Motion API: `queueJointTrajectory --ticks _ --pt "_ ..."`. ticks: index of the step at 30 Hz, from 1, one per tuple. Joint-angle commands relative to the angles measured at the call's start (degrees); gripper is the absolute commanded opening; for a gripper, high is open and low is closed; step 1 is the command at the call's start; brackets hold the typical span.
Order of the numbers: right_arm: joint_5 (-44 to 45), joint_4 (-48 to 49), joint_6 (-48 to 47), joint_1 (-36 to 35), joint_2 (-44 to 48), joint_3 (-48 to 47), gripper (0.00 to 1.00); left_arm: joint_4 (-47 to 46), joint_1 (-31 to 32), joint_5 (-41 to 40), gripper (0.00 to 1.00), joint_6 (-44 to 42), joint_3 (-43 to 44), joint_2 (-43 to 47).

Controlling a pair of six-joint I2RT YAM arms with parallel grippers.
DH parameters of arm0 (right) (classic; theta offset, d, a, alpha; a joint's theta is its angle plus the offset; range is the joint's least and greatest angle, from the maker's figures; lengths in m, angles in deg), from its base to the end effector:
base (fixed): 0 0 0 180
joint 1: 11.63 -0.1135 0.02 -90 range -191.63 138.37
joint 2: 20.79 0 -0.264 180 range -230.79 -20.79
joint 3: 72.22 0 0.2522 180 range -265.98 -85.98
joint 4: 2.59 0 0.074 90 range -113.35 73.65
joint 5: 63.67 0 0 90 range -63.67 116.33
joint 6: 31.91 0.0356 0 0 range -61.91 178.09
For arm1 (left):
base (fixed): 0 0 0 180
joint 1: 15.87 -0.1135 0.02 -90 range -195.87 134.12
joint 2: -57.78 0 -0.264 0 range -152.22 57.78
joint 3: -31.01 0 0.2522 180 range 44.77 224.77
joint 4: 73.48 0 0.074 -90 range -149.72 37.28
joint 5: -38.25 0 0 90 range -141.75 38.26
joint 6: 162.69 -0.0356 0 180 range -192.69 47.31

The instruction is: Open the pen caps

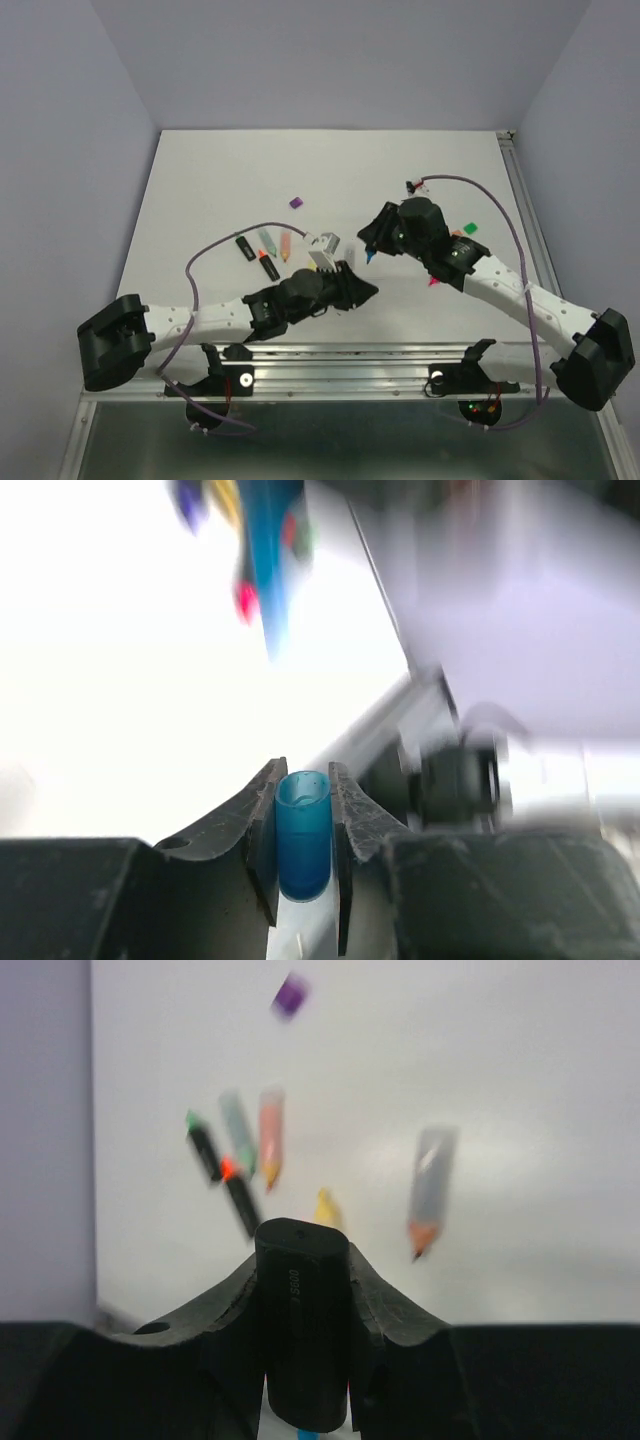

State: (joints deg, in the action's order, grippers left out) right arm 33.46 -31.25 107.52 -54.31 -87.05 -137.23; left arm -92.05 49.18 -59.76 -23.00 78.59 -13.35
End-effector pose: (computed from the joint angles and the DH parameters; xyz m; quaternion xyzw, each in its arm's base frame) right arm 0.1946 0.1734 0.2951 0.0819 0.8606 0.3224 0.3855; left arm 0.1204 -0.2469 0.2531 0.0515 0.7351 -0.5399 0.4068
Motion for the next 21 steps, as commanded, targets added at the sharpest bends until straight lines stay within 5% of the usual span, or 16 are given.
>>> queueJointTrajectory --ticks 1,9,12,15,21 --pt "14.8 5.0 -6.4 16.3 -2.7 -7.4 0.01 4.1 11.0 3.1 0.00 7.3 -8.8 4.6" --pt "5.3 4.2 -11.9 25.5 -8.5 -13.3 0.01 11.0 15.1 -0.4 0.00 12.2 -10.5 7.3" --pt "3.8 1.2 -12.1 25.5 -7.7 -9.7 0.01 25.3 13.6 -7.8 0.00 12.5 -5.6 6.8" --pt "3.9 0.4 -11.9 25.5 -6.1 -1.5 0.03 36.5 6.9 -11.6 0.00 11.0 0.0 5.8" --pt "3.1 0.6 -9.4 25.5 -5.3 10.4 0.13 39.5 -8.7 -10.7 0.05 6.0 1.3 6.4"
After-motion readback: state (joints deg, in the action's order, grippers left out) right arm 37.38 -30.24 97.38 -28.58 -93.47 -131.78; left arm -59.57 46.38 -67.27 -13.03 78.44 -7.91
